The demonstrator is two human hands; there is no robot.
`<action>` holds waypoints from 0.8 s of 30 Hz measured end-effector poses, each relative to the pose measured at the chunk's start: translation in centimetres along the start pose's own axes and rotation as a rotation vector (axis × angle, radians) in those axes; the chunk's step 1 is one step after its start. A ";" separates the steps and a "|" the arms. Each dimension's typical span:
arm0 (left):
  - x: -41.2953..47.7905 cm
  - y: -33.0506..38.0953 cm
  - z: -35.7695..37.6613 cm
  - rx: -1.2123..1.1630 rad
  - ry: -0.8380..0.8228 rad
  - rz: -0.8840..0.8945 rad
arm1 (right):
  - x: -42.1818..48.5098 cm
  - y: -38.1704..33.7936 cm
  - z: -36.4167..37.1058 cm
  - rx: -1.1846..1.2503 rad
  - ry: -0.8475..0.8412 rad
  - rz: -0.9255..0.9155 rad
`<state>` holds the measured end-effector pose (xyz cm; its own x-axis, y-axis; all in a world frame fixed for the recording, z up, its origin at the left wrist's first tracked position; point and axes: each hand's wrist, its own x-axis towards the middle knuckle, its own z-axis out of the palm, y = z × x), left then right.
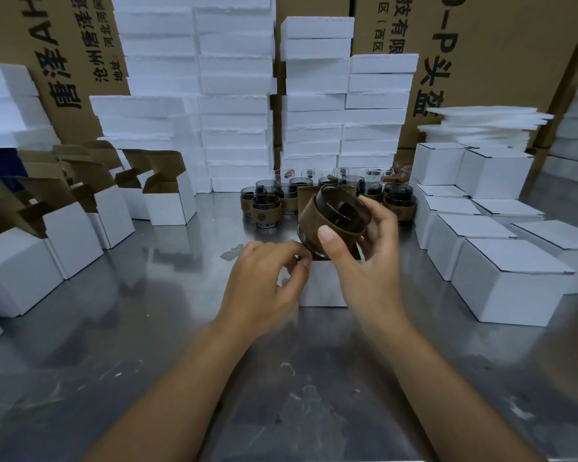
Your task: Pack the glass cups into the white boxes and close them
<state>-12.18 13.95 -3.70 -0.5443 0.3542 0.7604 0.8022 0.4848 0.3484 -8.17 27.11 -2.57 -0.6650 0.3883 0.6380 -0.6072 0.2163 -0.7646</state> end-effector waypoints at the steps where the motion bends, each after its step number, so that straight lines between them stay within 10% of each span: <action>1: 0.0 0.1 0.0 -0.001 0.010 0.002 | 0.0 0.0 0.0 0.001 0.002 -0.006; 24: 0.0 -0.1 0.2 0.041 0.007 0.032 | -0.2 0.7 -0.7 -0.493 -0.079 -0.160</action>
<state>-12.32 14.12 -3.83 -0.5163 0.3644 0.7750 0.8087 0.5053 0.3012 -8.16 27.86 -3.33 -0.6229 0.2518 0.7407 -0.4397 0.6704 -0.5977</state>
